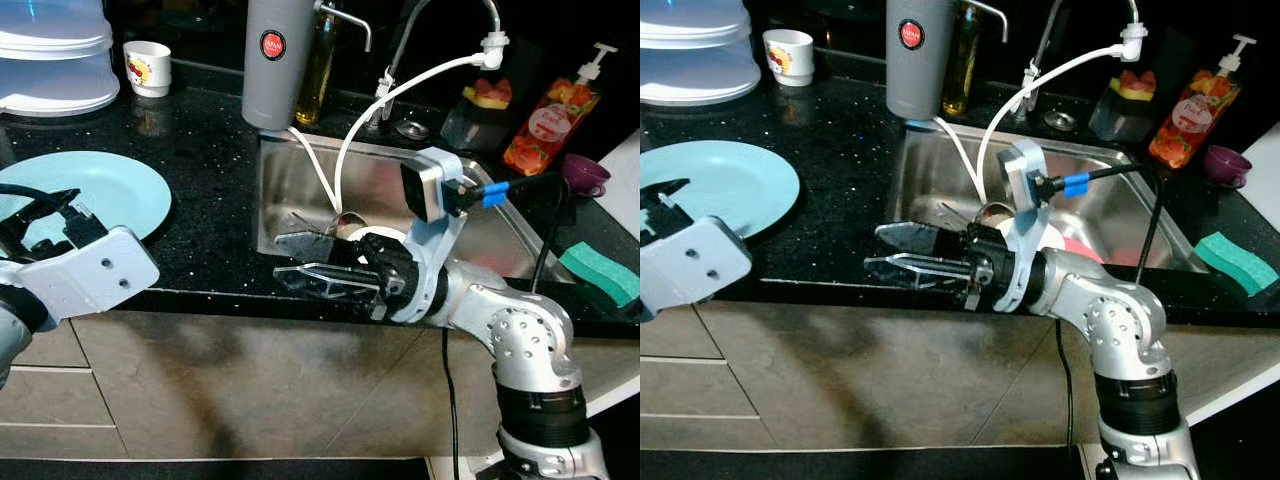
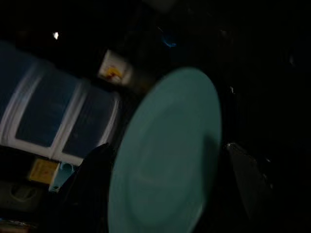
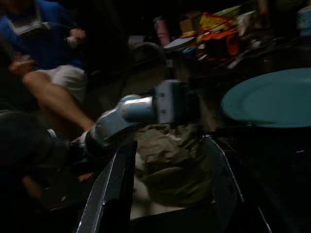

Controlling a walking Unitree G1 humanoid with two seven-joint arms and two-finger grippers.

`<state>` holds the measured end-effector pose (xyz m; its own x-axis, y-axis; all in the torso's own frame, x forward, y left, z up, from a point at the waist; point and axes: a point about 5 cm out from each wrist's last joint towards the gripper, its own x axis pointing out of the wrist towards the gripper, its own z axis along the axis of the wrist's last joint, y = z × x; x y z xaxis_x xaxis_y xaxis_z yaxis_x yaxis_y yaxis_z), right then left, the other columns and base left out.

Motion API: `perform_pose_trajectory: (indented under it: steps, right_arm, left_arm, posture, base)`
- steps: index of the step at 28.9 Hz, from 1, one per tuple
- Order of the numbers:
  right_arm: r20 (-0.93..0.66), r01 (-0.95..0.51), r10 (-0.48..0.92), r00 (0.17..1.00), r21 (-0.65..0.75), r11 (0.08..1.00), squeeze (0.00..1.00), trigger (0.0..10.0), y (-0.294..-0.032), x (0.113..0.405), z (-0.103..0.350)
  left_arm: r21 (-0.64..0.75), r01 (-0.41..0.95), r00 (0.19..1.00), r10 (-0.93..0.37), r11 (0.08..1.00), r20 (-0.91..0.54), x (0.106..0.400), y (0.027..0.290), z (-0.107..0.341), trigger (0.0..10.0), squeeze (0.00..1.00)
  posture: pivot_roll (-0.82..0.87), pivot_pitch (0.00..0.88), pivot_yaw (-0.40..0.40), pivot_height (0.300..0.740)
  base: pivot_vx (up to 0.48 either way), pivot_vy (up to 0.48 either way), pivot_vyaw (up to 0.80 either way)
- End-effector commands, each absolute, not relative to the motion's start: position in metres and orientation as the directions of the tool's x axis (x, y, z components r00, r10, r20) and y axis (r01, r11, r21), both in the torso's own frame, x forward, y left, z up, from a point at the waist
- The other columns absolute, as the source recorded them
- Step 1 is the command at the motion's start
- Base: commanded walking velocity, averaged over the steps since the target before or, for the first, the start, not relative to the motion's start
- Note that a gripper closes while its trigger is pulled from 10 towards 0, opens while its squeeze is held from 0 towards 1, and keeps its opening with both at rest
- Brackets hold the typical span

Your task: Kitchen organization

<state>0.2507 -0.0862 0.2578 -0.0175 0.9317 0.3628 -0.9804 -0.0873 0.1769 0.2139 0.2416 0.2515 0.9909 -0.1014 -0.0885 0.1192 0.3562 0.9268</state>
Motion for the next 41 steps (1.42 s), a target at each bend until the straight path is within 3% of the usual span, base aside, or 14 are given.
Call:
perform_pose_trajectory:
  steps: [1, 7, 8, 9, 12, 14, 22, 32, 41]
  right_arm:
    - [0.321, -0.974, 0.945, -0.054, 0.192, -0.121, 0.00, 10.0, -0.079, 0.238, 0.250]
    - [0.210, -0.977, 0.975, -0.069, 0.183, -0.109, 0.00, 10.0, -0.069, 0.228, 0.237]
    - [0.175, -0.985, 0.984, -0.017, 0.169, -0.047, 0.00, 10.0, -0.065, 0.233, 0.233]
    - [0.175, -0.985, 0.984, -0.017, 0.169, -0.047, 0.00, 10.0, -0.065, 0.233, 0.233]
    - [0.144, -0.977, 0.975, 0.167, 0.155, 0.144, 0.00, 10.0, -0.060, 0.250, 0.227]
    - [0.149, -0.970, 0.967, 0.206, 0.163, 0.182, 0.00, 10.0, -0.059, 0.253, 0.226]
    - [0.205, -0.944, 0.931, 0.302, 0.199, 0.262, 0.00, 10.0, -0.062, 0.259, 0.225]
    - [0.236, -0.928, 0.910, 0.341, 0.238, 0.286, 0.00, 10.0, -0.063, 0.263, 0.222]
    - [0.223, -0.913, 0.902, 0.370, 0.265, 0.309, 0.00, 10.0, -0.063, 0.266, 0.218]
  left_arm:
    - [0.936, 0.176, 0.984, -0.060, 0.306, -0.166, 0.211, 0.249, 0.245, 10.0, 0.00]
    - [0.923, 0.237, 0.967, 0.018, 0.303, -0.254, 0.205, 0.263, 0.235, 10.0, 0.00]
    - [0.918, 0.251, 0.960, 0.043, 0.309, -0.277, 0.203, 0.267, 0.231, 10.0, 0.00]
    - [0.918, 0.251, 0.960, 0.043, 0.309, -0.277, 0.203, 0.267, 0.231, 10.0, 0.00]
    - [0.907, 0.260, 0.948, 0.090, 0.330, -0.305, 0.201, 0.274, 0.225, 10.0, 0.00]
    - [0.908, 0.251, 0.948, 0.103, 0.337, -0.300, 0.201, 0.276, 0.225, 10.0, 0.00]
    - [0.909, 0.231, 0.944, 0.146, 0.346, -0.295, 0.198, 0.283, 0.225, 10.0, 0.00]
    - [0.910, 0.219, 0.945, 0.156, 0.352, -0.288, 0.199, 0.284, 0.224, 10.0, 0.00]
    - [0.926, 0.149, 0.973, 0.114, 0.347, -0.199, 0.210, 0.277, 0.234, 10.0, 0.00]
  posture:
    - [0.20, 0.000, -0.131, 0.740]
    - [0.20, 0.000, -0.132, 0.740]
    - [0.20, 0.000, -0.132, 0.740]
    - [0.20, 0.000, -0.132, 0.740]
    - [0.21, 0.001, -0.135, 0.740]
    - [0.21, 0.004, -0.135, 0.740]
    - [0.21, 0.008, -0.139, 0.740]
    - [0.21, 0.008, -0.139, 0.740]
    - [0.21, 0.000, -0.143, 0.740]
  base:
    - [0.000, 0.000, 0.00]
    - [0.000, 0.000, 0.00]
    - [0.000, 0.000, 0.00]
    - [0.000, 0.000, 0.00]
    - [0.000, 0.000, 0.00]
    - [0.000, 0.000, 0.00]
    - [0.000, 0.000, 0.00]
    - [0.000, 0.000, 0.69]
    - [0.000, 0.000, 0.00]
